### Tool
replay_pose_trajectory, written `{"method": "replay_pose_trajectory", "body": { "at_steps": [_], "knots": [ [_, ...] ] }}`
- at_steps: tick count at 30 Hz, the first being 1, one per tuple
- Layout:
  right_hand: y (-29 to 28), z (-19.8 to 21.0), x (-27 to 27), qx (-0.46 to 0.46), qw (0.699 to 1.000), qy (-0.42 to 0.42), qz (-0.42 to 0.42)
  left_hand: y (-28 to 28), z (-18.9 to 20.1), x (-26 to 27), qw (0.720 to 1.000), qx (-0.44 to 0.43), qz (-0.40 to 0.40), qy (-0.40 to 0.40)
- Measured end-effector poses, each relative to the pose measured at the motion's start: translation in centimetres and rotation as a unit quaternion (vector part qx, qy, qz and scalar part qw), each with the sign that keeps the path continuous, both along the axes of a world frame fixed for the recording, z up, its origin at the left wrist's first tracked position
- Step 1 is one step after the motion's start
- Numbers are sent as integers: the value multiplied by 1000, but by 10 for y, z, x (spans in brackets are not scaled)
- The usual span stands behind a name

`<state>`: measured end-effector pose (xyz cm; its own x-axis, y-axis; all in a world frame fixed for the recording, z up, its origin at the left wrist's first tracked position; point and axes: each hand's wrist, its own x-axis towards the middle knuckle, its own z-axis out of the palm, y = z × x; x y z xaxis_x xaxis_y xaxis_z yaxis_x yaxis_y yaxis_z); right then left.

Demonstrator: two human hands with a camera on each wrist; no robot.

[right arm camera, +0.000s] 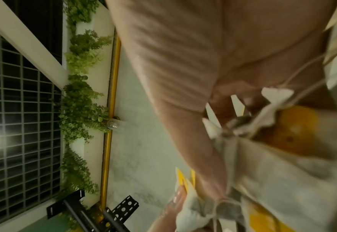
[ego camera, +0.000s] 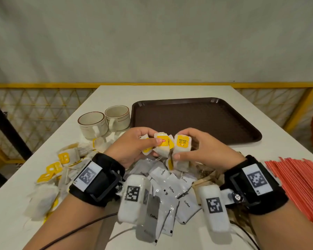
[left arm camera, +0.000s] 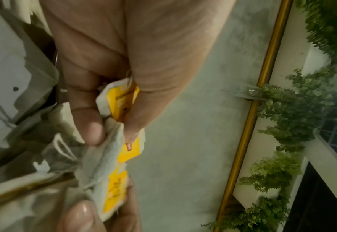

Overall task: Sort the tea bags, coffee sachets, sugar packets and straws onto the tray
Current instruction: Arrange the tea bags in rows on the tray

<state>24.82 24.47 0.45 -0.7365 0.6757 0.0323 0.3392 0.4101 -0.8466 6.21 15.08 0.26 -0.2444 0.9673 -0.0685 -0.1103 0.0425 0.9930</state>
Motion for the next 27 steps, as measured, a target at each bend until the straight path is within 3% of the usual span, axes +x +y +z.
{"method": "replay_pose_trajectory", "body": {
  "at_steps": [6, 13, 16, 27],
  "knots": [
    [3, -6, 3, 35, 998, 20, -44, 0, -2, -5, 999, 3, 21, 25],
    [3, 15, -5, 96, 995, -8, -15, 1, 1, -6, 998, 25, 53, -28],
    [0, 20, -10, 92, 995, -18, 34, 1, 2, -3, 998, 23, 60, -20],
    [-8, -3, -9, 10, 985, 173, 22, -10, 0, 4, 999, 28, -14, -18]
  ]
}}
